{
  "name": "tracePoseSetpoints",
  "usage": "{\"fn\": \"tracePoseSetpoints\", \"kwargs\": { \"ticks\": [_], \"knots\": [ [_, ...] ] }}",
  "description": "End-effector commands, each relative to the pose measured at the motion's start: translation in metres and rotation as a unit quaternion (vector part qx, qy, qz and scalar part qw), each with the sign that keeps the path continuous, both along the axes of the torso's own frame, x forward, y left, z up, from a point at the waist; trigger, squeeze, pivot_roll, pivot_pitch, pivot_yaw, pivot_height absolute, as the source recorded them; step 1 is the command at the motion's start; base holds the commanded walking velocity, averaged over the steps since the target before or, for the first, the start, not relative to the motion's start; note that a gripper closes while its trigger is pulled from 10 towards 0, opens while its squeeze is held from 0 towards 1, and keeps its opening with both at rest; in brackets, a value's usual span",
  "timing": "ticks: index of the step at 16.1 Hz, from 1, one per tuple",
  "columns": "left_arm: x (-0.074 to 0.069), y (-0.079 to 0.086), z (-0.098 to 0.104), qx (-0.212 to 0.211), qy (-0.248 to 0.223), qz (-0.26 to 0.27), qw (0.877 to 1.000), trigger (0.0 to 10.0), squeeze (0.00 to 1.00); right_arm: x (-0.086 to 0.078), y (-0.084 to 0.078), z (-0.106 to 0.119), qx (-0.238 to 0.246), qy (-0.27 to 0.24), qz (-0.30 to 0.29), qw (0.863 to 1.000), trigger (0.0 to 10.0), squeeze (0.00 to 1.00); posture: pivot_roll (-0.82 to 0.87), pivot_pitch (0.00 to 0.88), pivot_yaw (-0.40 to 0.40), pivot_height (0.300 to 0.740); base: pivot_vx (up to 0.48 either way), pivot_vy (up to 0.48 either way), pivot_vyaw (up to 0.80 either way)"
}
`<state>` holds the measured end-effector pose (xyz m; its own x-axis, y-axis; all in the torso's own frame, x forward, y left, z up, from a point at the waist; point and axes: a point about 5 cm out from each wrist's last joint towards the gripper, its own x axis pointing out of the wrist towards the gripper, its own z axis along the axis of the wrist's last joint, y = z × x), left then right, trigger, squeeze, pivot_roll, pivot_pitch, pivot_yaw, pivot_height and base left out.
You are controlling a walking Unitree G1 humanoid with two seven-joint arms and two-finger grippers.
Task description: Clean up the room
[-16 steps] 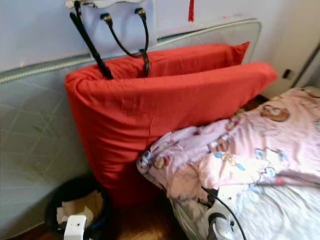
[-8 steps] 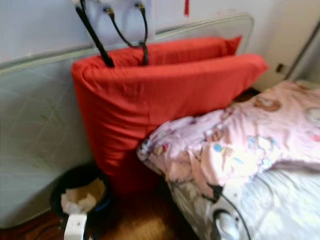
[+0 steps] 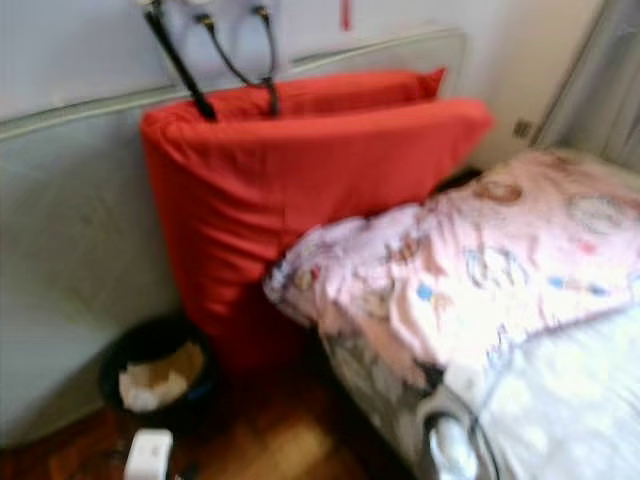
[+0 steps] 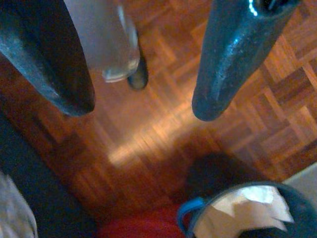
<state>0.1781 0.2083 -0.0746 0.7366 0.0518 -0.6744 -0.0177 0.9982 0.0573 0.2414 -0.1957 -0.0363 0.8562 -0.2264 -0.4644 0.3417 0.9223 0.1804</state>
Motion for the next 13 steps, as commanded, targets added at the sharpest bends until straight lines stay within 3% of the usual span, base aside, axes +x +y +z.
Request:
{"fn": "tracePoseSetpoints", "kwargs": {
  "ticks": [1,5,8,10,11,12,13],
  "knots": [
    [-0.008,-0.004,-0.005,-0.005,0.016,-0.001,1.0,10.0,0.0,0.011,-0.003,0.011,-0.006,-0.031,-0.005,0.999,10.0,0.0,0.04,0.0,-0.008,0.74,-0.262,0.0,0.0],
    [-0.01,-0.005,-0.007,0.002,0.027,-0.004,1.0,10.0,0.0,0.017,-0.003,0.02,-0.038,-0.061,0.013,0.997,10.0,0.0,0.04,0.0,-0.01,0.74,0.0,0.0,0.0],
    [-0.011,-0.006,-0.007,0.002,0.029,-0.002,1.0,10.0,0.0,0.019,-0.011,0.028,-0.068,-0.083,-0.011,0.994,10.0,0.0,0.04,0.0,-0.011,0.74,0.0,0.0,0.0],
    [-0.011,-0.004,-0.007,0.002,0.029,-0.002,1.0,10.0,0.0,0.021,-0.021,0.038,-0.103,-0.109,-0.045,0.988,10.0,0.0,0.04,0.0,-0.011,0.74,0.0,0.0,0.0],
    [-0.011,-0.003,-0.007,0.003,0.028,-0.002,1.0,10.0,0.0,0.022,-0.029,0.047,-0.16,-0.126,-0.058,0.977,10.0,0.0,0.04,0.0,-0.011,0.74,0.0,0.0,0.0],
    [-0.011,-0.001,-0.007,0.003,0.027,-0.002,1.0,10.0,0.0,0.02,-0.038,0.053,-0.186,-0.134,-0.089,0.969,10.0,0.0,0.04,0.0,-0.008,0.74,0.0,0.0,0.0],
    [-0.011,-0.001,-0.006,0.003,0.026,-0.002,1.0,10.0,0.0,0.019,-0.042,0.054,-0.192,-0.132,-0.104,0.967,10.0,0.0,0.03,0.0,-0.008,0.74,0.0,0.0,0.0]
  ]
}}
